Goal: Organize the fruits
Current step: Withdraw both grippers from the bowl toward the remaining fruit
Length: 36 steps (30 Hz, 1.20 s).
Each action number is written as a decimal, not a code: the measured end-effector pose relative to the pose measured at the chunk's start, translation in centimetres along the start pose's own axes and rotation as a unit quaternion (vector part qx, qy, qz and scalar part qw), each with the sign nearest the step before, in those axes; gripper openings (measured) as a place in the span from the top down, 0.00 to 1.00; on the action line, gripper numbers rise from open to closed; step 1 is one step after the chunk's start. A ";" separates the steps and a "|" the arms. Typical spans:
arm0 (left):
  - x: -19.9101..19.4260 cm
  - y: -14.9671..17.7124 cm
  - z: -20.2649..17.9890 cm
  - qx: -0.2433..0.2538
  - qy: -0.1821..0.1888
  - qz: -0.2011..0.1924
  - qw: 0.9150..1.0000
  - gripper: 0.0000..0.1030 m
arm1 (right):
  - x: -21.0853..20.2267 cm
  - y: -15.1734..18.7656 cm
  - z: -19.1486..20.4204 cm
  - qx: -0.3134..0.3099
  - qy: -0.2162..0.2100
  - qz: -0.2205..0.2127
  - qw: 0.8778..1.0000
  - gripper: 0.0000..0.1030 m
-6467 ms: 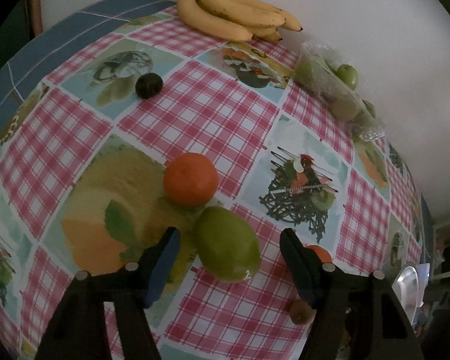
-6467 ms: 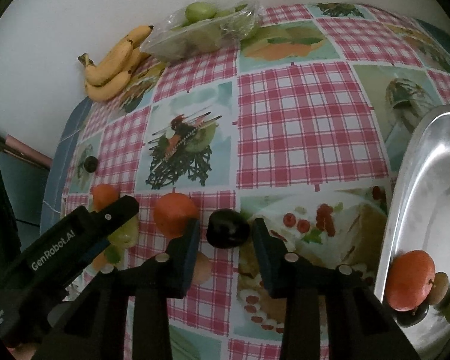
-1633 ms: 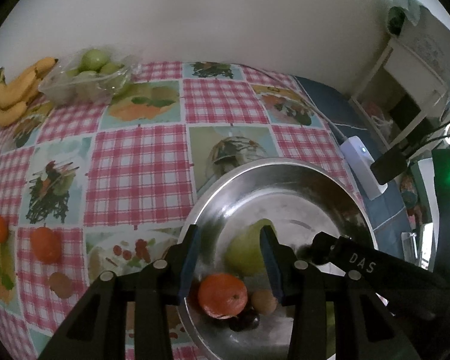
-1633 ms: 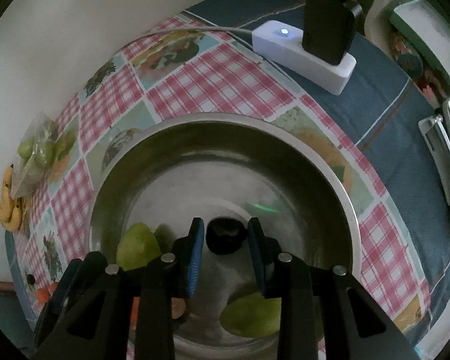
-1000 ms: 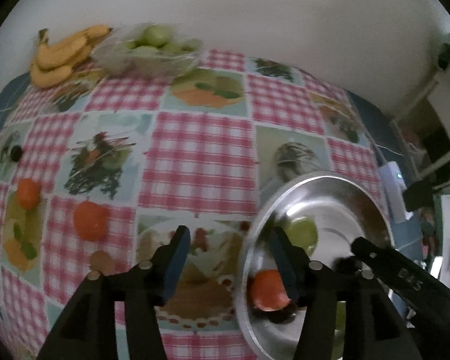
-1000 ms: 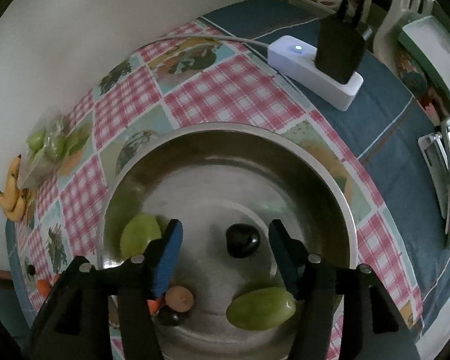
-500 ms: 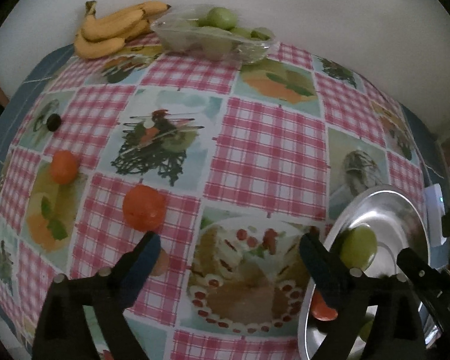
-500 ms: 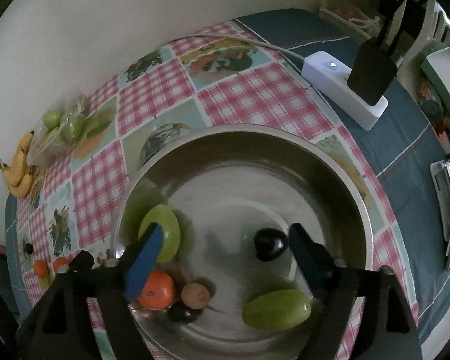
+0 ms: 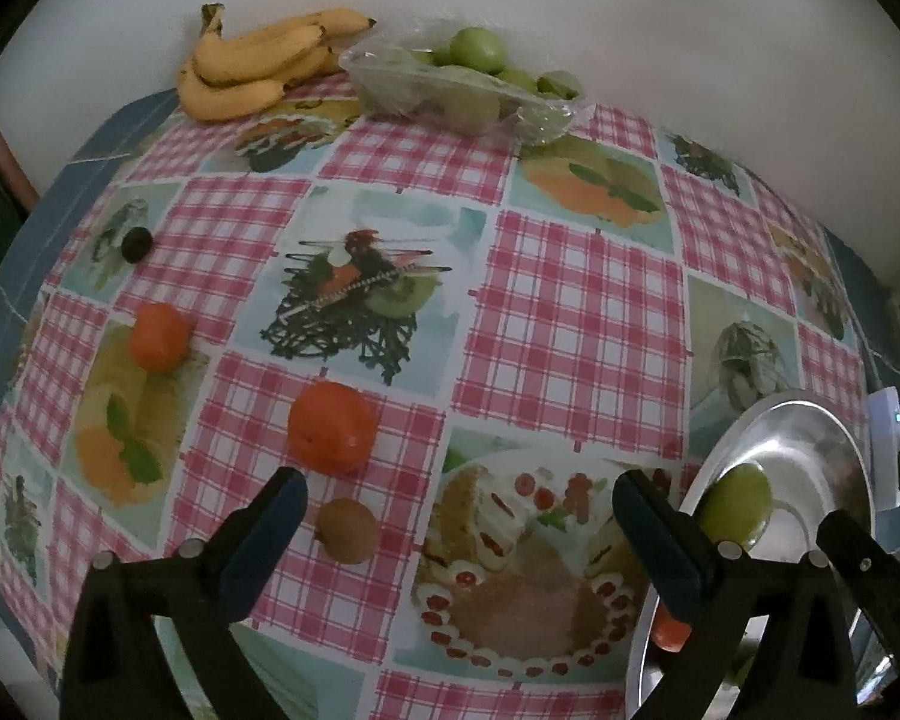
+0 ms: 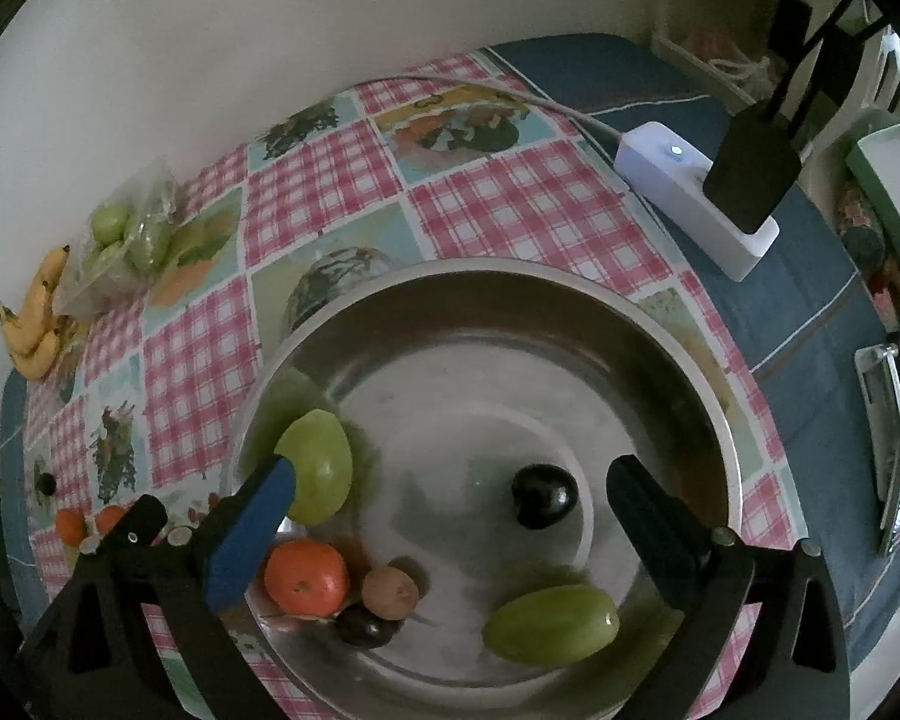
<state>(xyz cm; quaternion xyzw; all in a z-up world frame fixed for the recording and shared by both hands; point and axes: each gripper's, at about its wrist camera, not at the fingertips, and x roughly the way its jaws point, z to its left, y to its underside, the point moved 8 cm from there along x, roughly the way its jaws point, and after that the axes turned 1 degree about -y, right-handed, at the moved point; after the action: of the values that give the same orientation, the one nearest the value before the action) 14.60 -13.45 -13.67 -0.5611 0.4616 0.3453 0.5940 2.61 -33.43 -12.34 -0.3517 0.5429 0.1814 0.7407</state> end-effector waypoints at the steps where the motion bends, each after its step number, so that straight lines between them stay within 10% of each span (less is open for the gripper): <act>1: 0.0 0.0 0.1 -0.001 0.001 0.000 1.000 0.00 | 0.0 0.0 0.0 0.002 -0.002 0.000 1.000 0.00; 36: -2.5 -4.1 9.6 -0.016 -0.039 -0.043 0.998 0.00 | -0.7 2.8 7.9 -0.095 -0.067 0.029 0.993 0.00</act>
<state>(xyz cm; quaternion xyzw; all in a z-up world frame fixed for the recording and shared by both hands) 19.07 -4.27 -10.44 -0.5760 0.4074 0.3485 0.6171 5.91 -25.81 -11.34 -0.3922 0.4819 0.2768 0.7331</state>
